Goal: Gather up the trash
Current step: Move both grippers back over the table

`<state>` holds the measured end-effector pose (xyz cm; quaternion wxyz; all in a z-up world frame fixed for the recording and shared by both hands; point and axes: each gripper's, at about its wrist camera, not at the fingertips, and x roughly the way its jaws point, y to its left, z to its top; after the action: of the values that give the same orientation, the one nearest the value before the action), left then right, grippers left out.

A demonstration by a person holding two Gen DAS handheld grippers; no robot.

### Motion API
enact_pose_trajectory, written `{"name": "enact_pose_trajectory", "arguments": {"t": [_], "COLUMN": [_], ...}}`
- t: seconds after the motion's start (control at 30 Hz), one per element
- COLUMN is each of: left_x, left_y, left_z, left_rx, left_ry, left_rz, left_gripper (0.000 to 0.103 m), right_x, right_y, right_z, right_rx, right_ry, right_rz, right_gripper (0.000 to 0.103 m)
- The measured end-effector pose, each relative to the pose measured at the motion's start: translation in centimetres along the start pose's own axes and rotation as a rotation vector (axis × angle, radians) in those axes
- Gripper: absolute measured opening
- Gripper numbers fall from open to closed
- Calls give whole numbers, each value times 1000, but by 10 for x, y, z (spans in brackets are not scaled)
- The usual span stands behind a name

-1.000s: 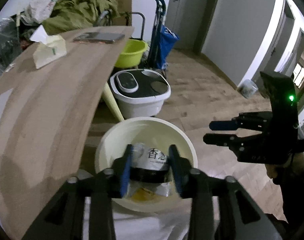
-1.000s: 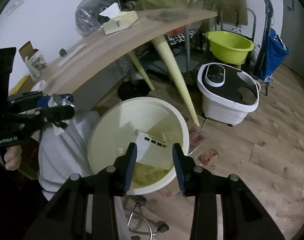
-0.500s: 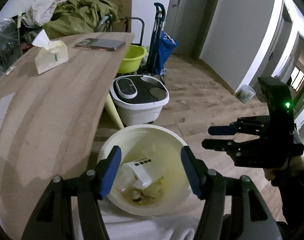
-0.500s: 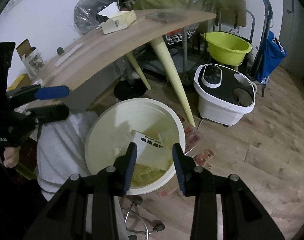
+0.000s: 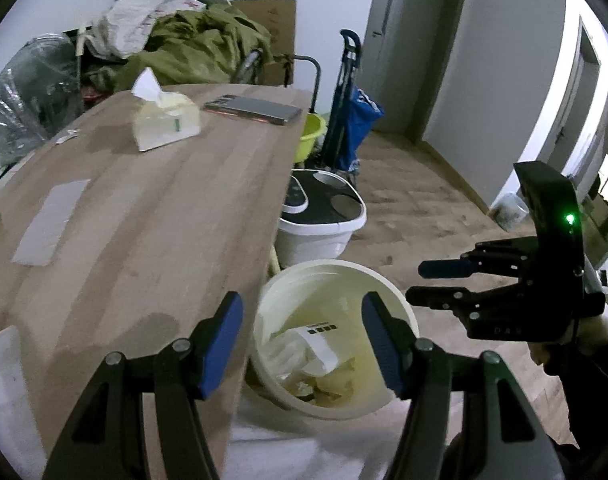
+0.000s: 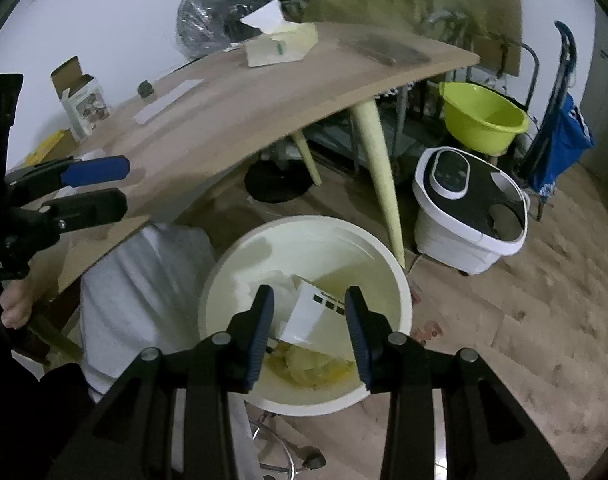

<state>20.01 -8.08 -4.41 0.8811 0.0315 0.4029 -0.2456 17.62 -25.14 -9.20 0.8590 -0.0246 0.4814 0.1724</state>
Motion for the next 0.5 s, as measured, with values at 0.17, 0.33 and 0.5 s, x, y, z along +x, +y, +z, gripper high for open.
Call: {"name": "enact_pose_trajectory", "arguments": {"t": [0.17,0.33,0.5], "left_x": [-14,-28,-43], "left_y": [13,30,47], "left_z": [-6,-11,-19], "left_rx": [-33,-74,-122], "left_ry": [-17,-35,-51], "left_rz": [37,81,126], "left_gripper": [62,62,62], "right_x": [3,7,13], "right_y": [16,31,51], "right_z": [13,28,45], "right_rx": [-47,-88,-146], "right_ry": [-4,-10,-18], "right_rz": [16,41,72], "right_gripper": [35,35,35]}}
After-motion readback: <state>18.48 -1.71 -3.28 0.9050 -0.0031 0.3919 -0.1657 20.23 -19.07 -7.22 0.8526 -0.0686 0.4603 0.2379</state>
